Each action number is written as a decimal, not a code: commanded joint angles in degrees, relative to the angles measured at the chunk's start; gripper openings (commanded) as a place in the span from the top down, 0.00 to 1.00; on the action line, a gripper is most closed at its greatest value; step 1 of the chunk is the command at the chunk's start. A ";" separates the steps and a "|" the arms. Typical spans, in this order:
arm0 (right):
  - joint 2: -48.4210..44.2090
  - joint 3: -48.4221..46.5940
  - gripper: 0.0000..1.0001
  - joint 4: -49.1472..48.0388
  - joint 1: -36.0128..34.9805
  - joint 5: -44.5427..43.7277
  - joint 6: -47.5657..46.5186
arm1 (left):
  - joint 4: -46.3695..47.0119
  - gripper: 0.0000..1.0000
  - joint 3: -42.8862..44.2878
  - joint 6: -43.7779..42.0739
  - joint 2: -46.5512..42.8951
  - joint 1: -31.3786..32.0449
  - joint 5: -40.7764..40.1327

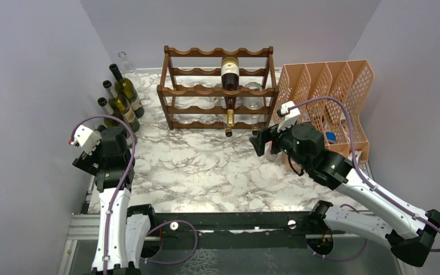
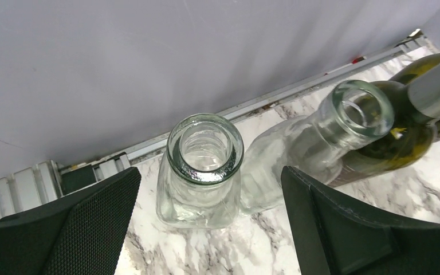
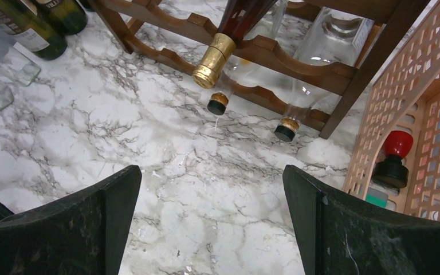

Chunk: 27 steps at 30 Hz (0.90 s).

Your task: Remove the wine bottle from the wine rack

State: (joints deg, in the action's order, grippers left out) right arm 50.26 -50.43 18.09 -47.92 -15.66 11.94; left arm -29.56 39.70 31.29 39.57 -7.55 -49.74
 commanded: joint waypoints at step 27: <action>4.82 -21.81 0.00 7.00 -0.07 -8.08 -4.88 | 22.35 0.01 23.33 -32.84 0.37 9.19 63.07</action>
State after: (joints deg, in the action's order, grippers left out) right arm 53.32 -62.98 21.71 -47.92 -16.64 10.26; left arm -23.99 56.62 10.55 35.77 -1.32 -18.92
